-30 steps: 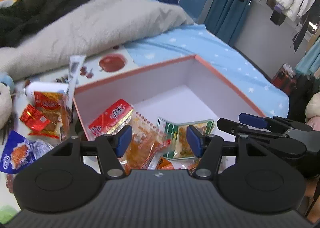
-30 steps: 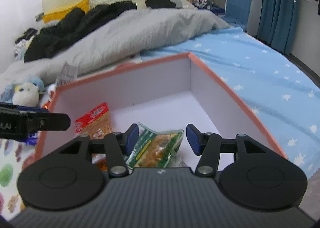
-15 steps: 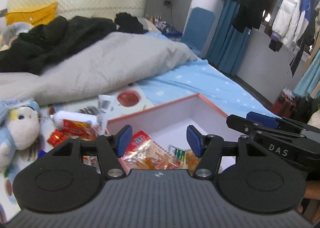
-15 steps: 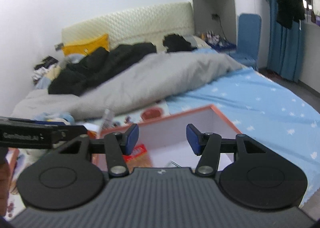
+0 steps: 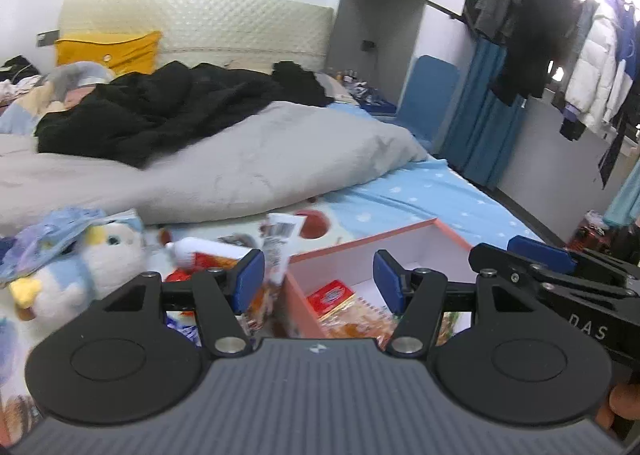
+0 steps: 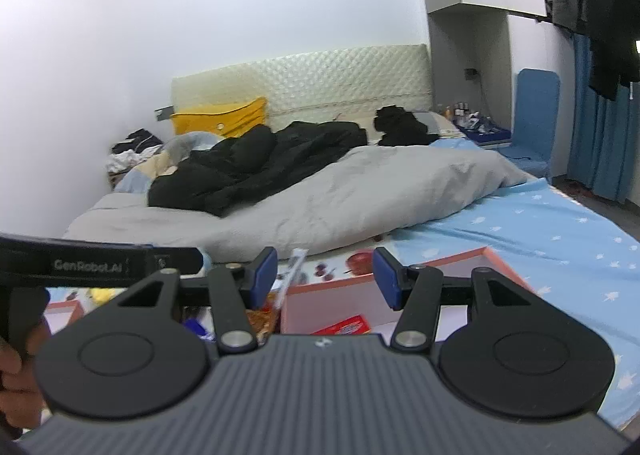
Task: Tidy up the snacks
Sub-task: 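Move both open tools back from the pink box to the snack pile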
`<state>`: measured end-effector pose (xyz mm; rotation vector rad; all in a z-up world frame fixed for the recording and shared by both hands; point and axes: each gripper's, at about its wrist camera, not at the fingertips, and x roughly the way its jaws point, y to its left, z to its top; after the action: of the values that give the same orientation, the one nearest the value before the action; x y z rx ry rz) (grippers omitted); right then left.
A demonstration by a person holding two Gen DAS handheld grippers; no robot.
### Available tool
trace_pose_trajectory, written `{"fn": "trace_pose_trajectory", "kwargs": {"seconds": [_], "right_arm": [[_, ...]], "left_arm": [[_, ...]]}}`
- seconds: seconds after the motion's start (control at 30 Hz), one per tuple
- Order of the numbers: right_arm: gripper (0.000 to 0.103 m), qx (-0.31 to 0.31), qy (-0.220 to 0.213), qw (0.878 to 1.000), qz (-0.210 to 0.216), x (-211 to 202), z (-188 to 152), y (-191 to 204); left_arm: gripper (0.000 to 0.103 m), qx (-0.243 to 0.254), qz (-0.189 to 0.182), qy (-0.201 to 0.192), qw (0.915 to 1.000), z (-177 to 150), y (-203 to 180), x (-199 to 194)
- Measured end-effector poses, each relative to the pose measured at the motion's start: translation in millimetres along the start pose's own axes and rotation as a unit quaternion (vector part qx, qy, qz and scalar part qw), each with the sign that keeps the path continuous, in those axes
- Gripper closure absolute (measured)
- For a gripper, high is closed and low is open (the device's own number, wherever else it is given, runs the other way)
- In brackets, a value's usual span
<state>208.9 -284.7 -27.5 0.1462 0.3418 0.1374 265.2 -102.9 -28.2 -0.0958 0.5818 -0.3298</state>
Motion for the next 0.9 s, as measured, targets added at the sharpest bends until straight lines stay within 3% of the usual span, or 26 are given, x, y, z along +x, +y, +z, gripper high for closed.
{"fn": "trace_pose_trajectory", "kwargs": {"seconds": [0.2,0.43,0.9], "right_arm": [[0.048,0.013,0.011,1.0,0.016,-4.3,-21.5,21.9],[0.048,0.018,0.025,0.999,0.028,-8.1,-45.1,42.9],[0.048,0.024,0.043,0.998,0.03,-24.1,-89.2,83.7]], "left_arm": [[0.037,-0.012,0.026,0.003,0.9996,-25.9,28.4,-25.0],[0.037,-0.036,0.032,0.001,0.9989,-59.5,56.4,-51.1],[0.037,-0.055,0.062,0.038,0.9958,-119.9,87.9,-77.6]]}}
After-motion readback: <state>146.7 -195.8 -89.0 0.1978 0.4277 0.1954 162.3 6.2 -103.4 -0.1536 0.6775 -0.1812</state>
